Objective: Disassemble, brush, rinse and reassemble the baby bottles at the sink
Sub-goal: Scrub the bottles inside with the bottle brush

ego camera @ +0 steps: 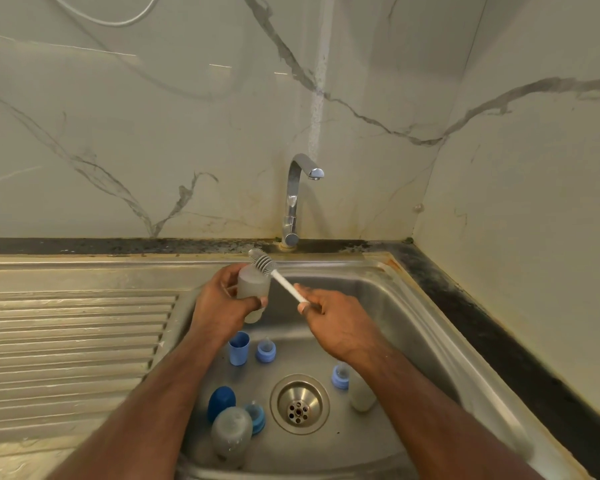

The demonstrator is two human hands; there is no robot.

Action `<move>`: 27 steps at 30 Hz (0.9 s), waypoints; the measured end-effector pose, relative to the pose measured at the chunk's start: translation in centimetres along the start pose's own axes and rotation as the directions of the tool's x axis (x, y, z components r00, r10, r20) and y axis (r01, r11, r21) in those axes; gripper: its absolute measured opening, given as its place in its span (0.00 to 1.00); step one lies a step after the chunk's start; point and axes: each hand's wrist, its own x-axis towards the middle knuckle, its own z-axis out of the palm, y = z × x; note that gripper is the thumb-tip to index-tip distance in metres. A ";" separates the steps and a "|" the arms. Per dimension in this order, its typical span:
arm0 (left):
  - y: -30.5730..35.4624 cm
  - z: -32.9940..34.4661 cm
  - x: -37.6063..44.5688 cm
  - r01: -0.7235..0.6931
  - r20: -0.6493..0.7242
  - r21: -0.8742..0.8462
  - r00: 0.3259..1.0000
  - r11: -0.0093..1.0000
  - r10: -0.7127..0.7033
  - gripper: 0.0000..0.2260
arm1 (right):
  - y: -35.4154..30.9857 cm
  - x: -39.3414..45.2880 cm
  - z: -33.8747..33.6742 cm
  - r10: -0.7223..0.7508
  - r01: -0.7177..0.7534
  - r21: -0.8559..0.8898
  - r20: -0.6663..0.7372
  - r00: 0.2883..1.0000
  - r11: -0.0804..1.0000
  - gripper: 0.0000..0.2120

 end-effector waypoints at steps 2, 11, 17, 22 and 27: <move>0.2 0.0 0.0 0.009 -0.013 -0.039 1.000 0.999 -0.010 0.29 | 0.5 0.2 -0.1 0.035 -0.035 0.038 -0.014 0.999 0.999 0.20; 0.5 -0.7 -0.2 0.046 -0.023 -0.282 0.998 0.958 -0.055 0.33 | 0.1 -0.3 1.3 0.108 -0.125 0.228 0.082 0.991 0.966 0.19; 1.1 -0.8 -0.3 0.070 -0.060 -0.333 0.994 0.940 -0.095 0.30 | 0.1 -0.2 1.4 0.069 -0.076 0.131 0.064 0.996 0.988 0.20; 1.2 -0.5 -0.5 0.159 -0.076 -0.392 0.976 0.906 -0.204 0.28 | -0.8 -0.8 1.3 0.024 -0.032 0.156 0.052 0.998 0.987 0.20; 1.1 0.0 -0.7 0.188 -0.055 -0.403 0.972 0.896 -0.228 0.29 | -0.8 -0.3 1.5 0.036 -0.036 0.027 0.006 0.999 0.999 0.21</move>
